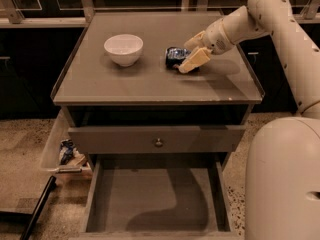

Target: Place pepsi can into middle drawer

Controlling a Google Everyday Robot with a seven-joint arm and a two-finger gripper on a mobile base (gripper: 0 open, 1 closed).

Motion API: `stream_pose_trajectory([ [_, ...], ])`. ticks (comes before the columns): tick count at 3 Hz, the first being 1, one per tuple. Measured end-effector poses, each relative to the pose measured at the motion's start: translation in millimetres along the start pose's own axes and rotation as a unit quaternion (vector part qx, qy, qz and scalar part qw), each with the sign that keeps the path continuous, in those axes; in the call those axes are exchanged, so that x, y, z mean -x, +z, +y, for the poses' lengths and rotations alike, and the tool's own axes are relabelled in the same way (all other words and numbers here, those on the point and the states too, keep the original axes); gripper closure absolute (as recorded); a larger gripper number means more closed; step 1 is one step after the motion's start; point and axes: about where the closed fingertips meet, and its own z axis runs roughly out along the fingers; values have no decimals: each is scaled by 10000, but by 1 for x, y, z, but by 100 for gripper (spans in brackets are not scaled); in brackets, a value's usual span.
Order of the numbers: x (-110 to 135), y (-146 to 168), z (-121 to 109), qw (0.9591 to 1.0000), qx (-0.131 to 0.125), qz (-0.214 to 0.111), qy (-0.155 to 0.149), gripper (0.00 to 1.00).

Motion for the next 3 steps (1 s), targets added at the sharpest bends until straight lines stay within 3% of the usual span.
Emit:
stream_pose_trajectory([
  [3, 0, 0, 0, 10000, 0, 0, 0, 99],
])
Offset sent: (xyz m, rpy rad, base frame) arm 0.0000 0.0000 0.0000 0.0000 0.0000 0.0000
